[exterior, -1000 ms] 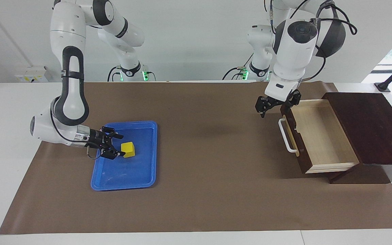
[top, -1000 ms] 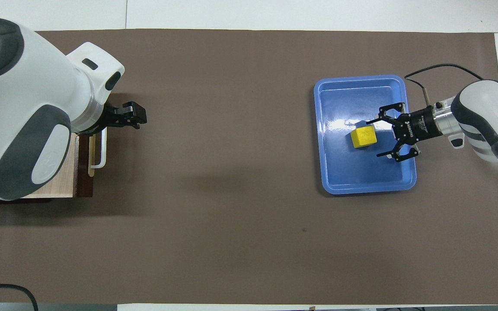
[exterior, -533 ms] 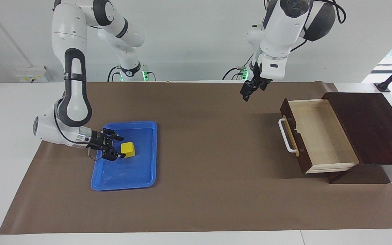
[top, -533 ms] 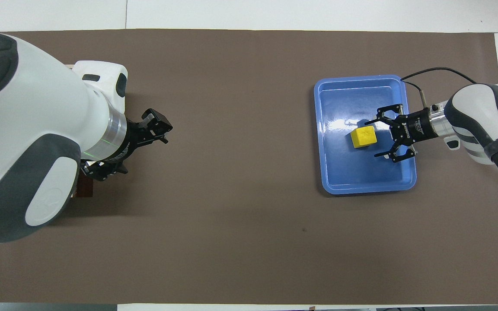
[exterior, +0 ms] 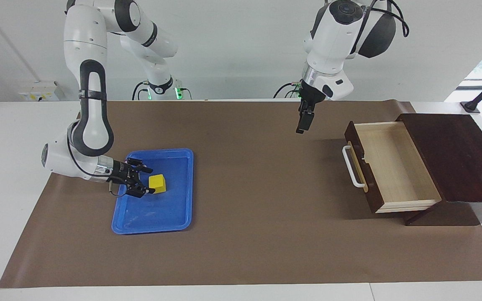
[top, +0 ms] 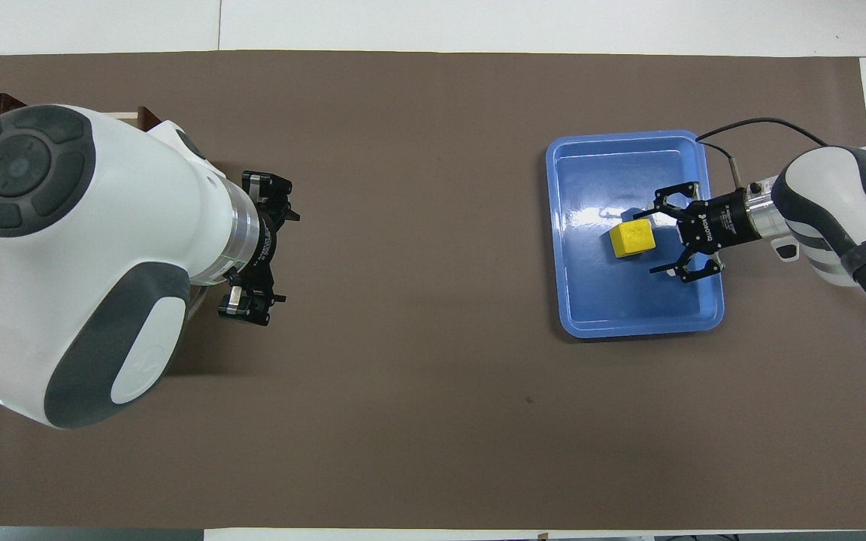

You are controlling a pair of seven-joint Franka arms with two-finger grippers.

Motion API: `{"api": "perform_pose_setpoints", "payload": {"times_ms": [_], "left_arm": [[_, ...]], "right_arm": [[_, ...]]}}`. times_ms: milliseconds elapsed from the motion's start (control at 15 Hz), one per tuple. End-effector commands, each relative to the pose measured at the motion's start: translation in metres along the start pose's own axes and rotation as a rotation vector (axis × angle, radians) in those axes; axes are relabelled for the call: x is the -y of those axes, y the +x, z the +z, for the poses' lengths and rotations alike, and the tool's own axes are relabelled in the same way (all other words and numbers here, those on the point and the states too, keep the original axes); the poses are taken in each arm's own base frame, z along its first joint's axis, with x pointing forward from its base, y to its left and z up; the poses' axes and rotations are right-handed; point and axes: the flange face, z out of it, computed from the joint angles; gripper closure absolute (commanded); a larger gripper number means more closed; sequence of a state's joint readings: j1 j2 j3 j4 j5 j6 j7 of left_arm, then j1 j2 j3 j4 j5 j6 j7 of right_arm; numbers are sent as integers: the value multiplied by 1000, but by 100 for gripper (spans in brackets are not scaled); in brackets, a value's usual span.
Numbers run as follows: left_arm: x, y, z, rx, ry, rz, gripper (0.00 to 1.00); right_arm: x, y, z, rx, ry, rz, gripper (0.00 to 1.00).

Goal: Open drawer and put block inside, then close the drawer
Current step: 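Lift the yellow cube with the right gripper toward the left gripper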

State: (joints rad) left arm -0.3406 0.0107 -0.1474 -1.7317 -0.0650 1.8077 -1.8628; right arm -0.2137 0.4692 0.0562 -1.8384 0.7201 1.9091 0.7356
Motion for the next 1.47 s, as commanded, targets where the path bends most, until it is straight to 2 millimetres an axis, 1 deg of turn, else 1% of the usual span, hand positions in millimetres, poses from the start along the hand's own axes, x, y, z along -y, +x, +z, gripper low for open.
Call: {"api": "perform_pose_setpoints", "payload": {"times_ms": [0, 67, 133, 333, 467, 667, 800, 933, 1000, 1133, 1267, 1333, 1400], "left_arm": [[3, 16, 15, 2, 25, -121, 0], [0, 18, 24, -5, 44, -127, 0], [-5, 20, 36, -14, 65, -134, 0], [-13, 20, 62, -30, 98, -159, 0], [-19, 21, 72, -37, 89, -208, 0], [-20, 17, 85, -43, 102, -221, 0], [-20, 14, 86, -42, 94, -236, 0], [-21, 14, 86, -42, 86, -238, 0], [-22, 14, 86, -41, 85, -238, 0], [-21, 11, 86, -56, 76, -218, 0], [-18, -2, 89, -84, 67, -176, 0], [-18, -2, 89, -82, 65, -176, 0], [-20, -3, 87, -83, 56, -171, 0]], "right_arm": [[0, 0, -1, 8, 33, -25, 67], [1, -1, -1, 15, 42, -28, 98], [2, -2, -1, 21, 47, -35, 100], [7, -9, -1, 15, 49, -72, 100], [10, -10, -6, 15, 52, -81, 100], [21, -20, -21, 19, 49, -104, 100], [27, -29, -32, 21, 36, -121, 100], [36, -45, -46, 26, 29, -121, 100], [43, -59, -47, 29, 19, -107, 100], [63, -108, -43, -12, -14, -113, 100], [80, -149, -32, -24, -24, -69, 100], [88, -168, -24, -28, -24, -39, 100], [96, -193, -11, -26, -28, -8, 100]]}}
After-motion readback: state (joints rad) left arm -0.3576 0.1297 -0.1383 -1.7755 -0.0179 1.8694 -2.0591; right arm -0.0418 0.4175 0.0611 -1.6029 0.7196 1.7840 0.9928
